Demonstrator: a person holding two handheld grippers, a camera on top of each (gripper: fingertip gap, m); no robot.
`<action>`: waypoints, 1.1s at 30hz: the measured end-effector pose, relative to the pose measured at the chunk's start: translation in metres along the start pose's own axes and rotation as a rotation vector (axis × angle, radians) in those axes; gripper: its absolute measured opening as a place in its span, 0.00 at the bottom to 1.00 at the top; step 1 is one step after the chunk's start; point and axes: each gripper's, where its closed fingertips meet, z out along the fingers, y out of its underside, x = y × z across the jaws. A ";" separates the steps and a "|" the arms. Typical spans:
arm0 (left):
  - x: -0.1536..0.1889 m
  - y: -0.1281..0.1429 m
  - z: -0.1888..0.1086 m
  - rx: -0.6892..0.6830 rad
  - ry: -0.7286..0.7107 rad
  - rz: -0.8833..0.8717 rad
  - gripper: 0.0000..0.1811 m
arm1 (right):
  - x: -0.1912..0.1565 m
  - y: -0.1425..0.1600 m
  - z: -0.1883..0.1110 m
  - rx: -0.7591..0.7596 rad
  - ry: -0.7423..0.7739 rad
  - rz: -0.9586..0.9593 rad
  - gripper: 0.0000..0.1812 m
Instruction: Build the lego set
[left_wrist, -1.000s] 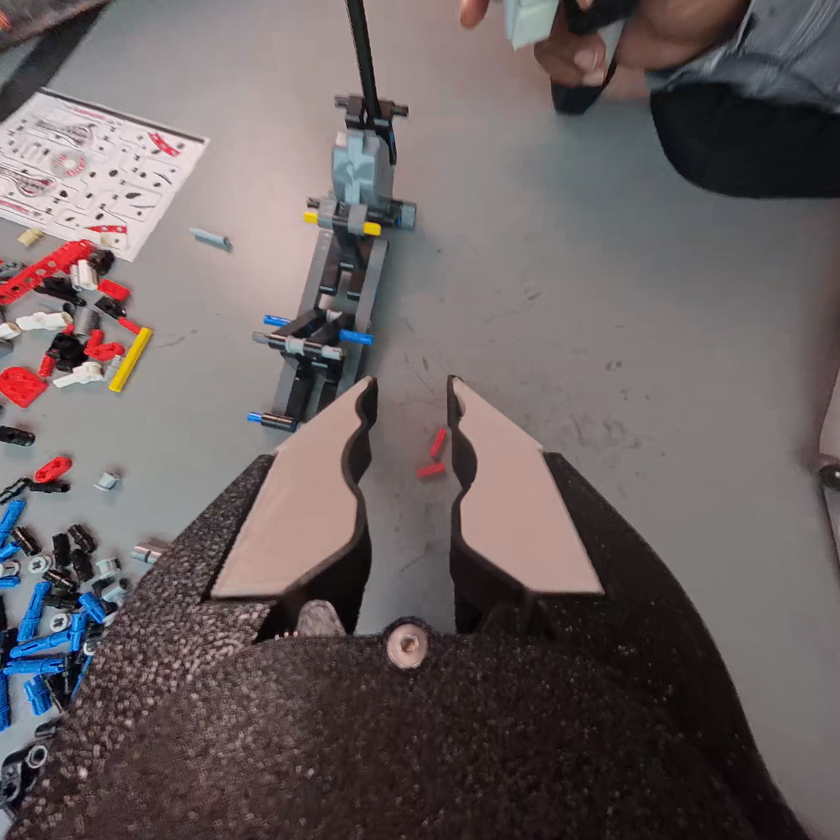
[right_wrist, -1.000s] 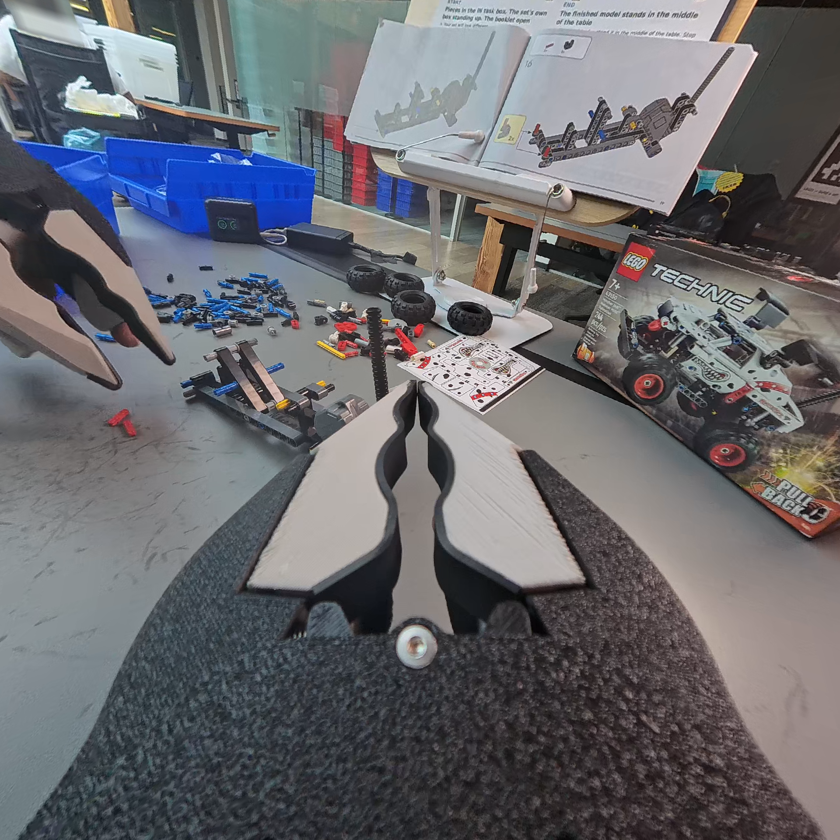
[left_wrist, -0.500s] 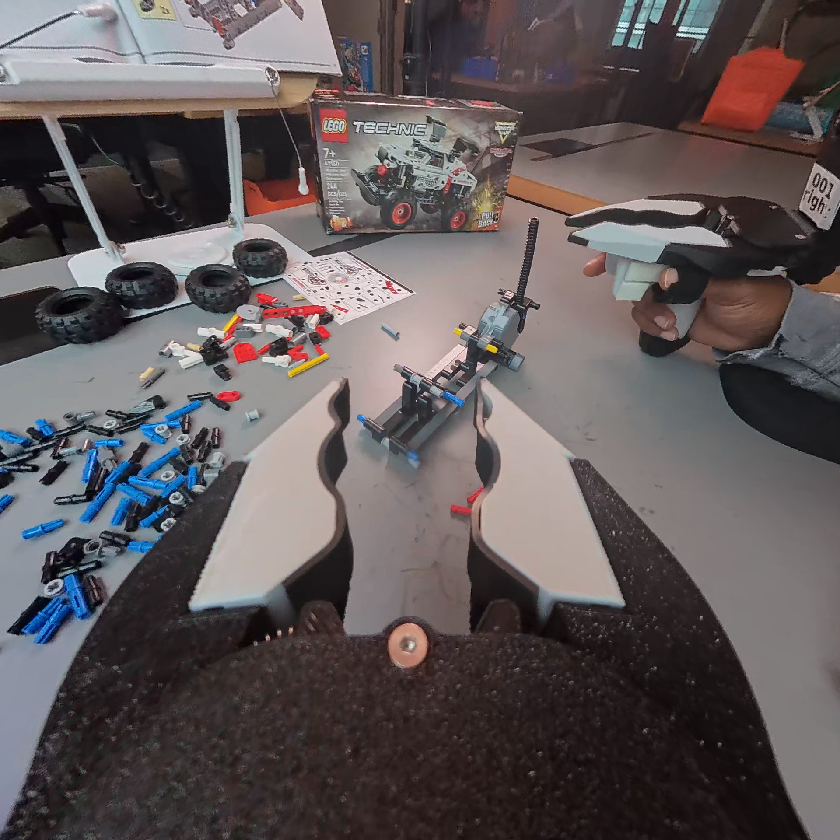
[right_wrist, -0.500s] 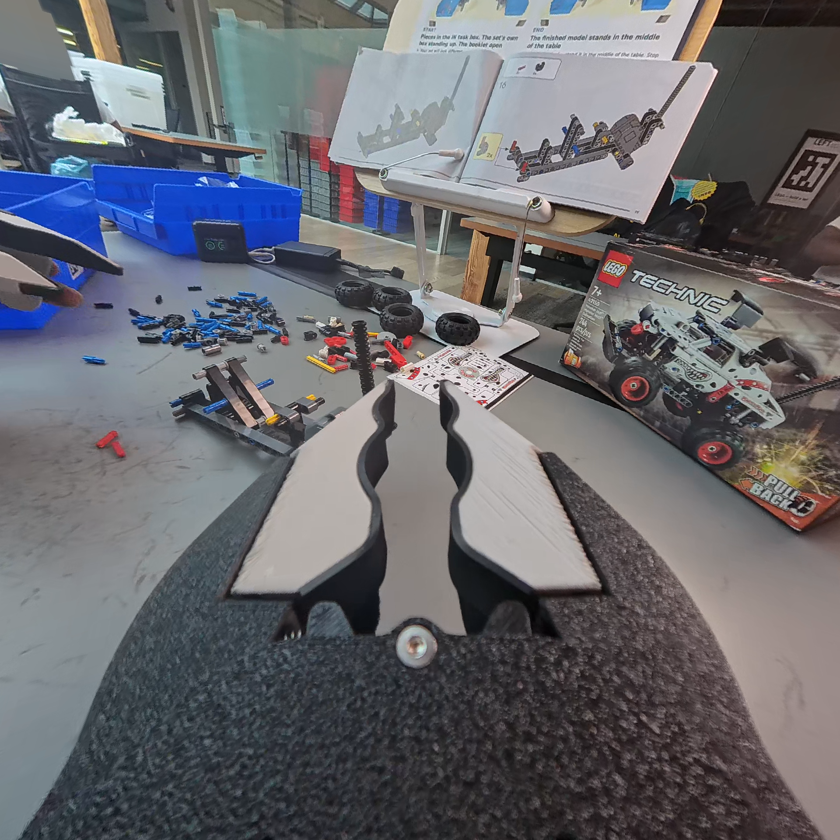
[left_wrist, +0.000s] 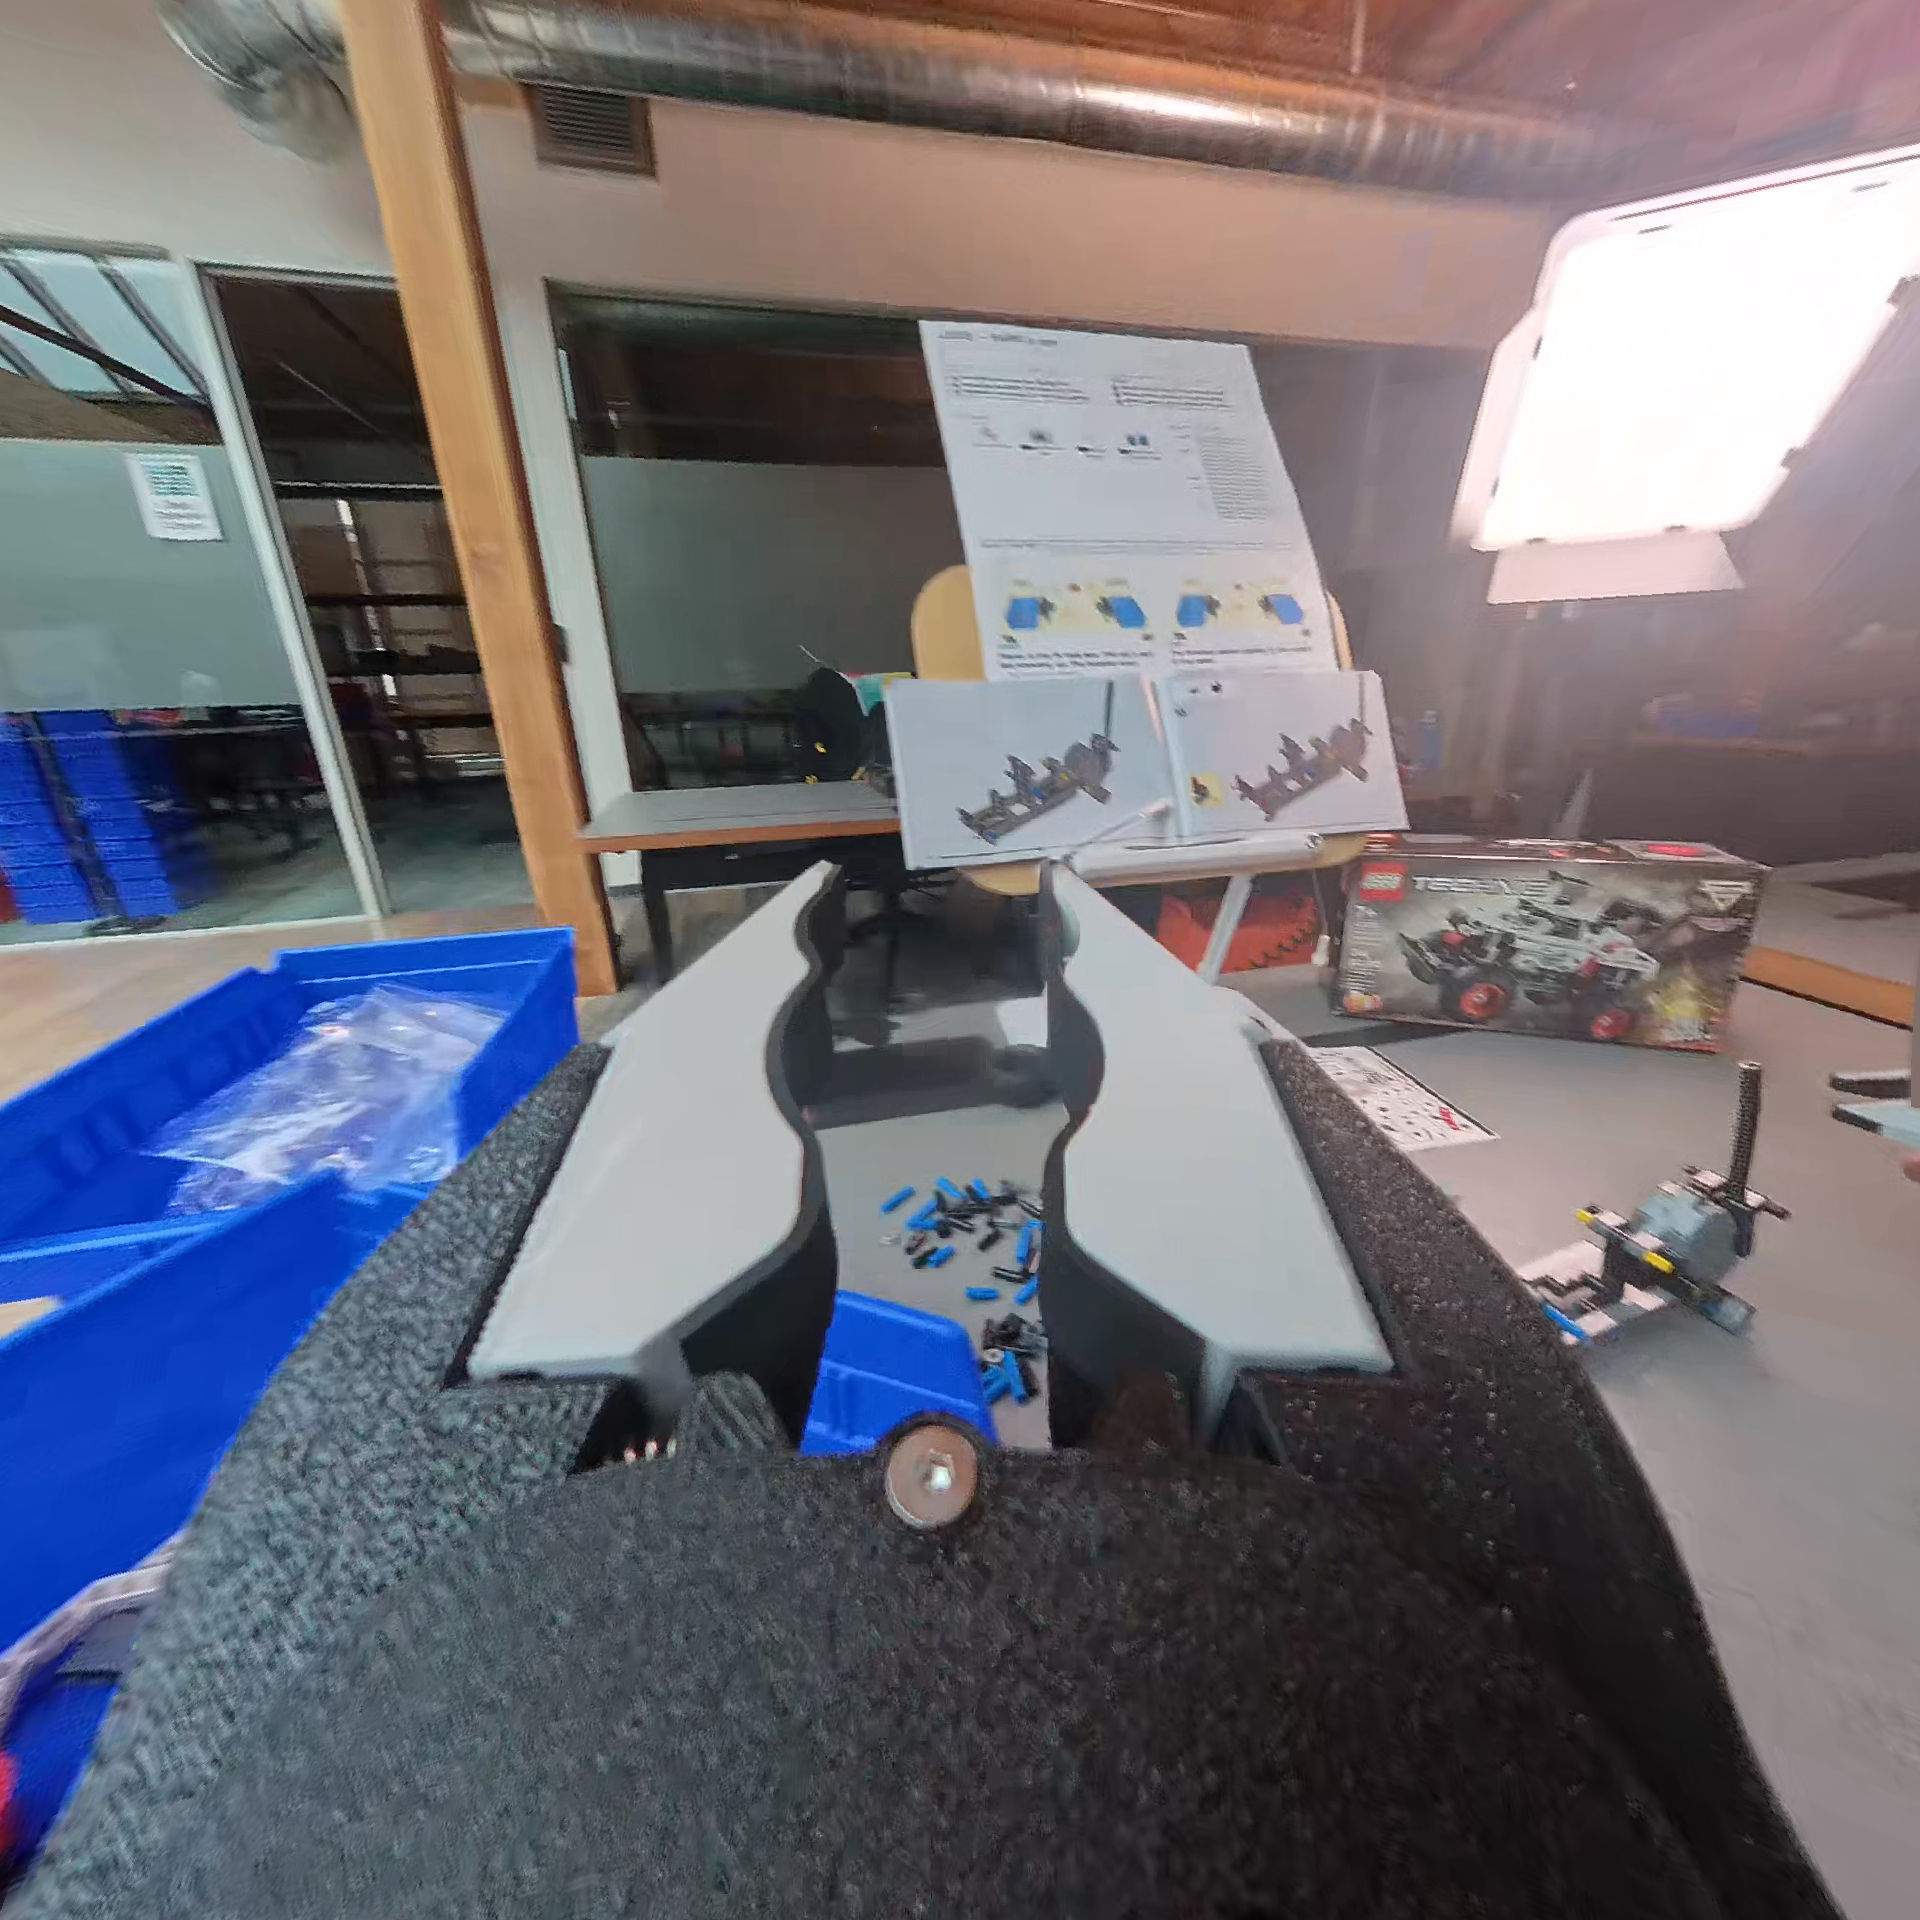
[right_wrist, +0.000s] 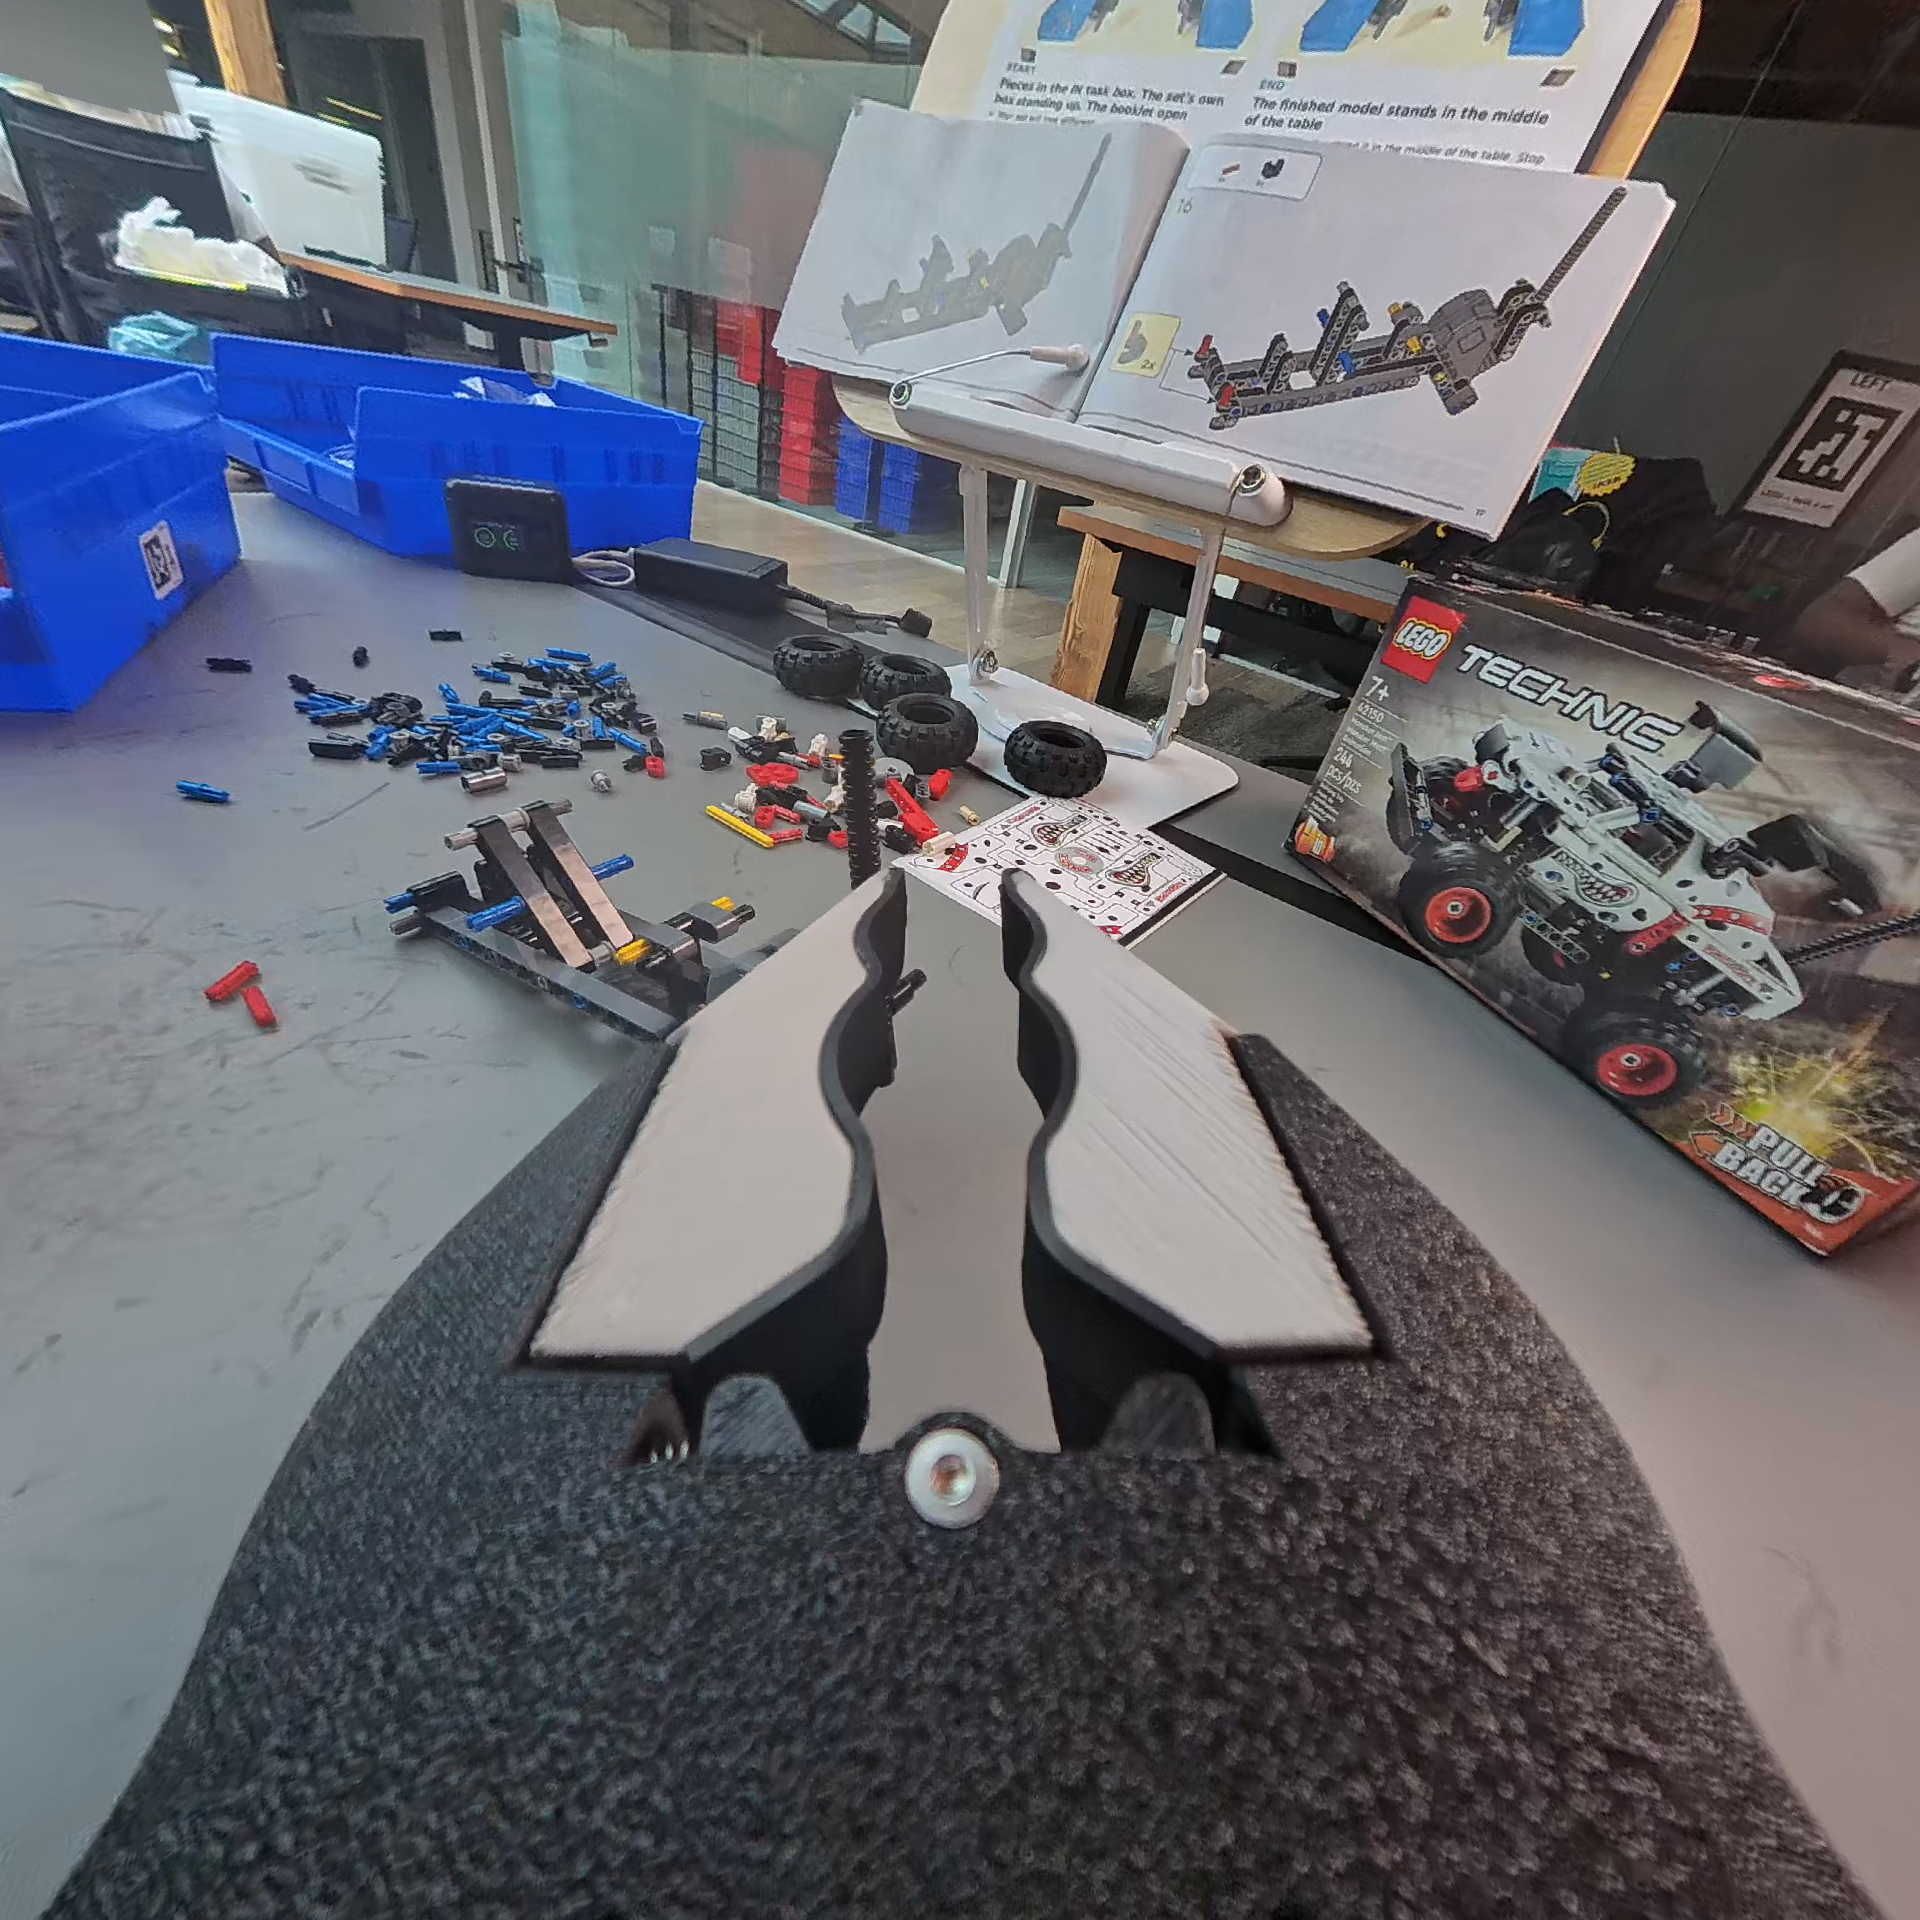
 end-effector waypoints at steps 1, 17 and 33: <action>-0.017 -0.012 -0.007 0.001 -0.042 0.017 0.21 | -0.002 0.000 0.000 -0.003 -0.002 -0.008 0.10; -0.094 0.151 -0.058 -1.313 0.392 0.209 0.23 | -0.014 0.001 0.000 -0.009 -0.027 -0.053 0.10; -0.152 0.208 -0.064 -1.632 0.413 0.400 0.04 | -0.012 0.002 -0.002 -0.016 -0.028 -0.042 0.09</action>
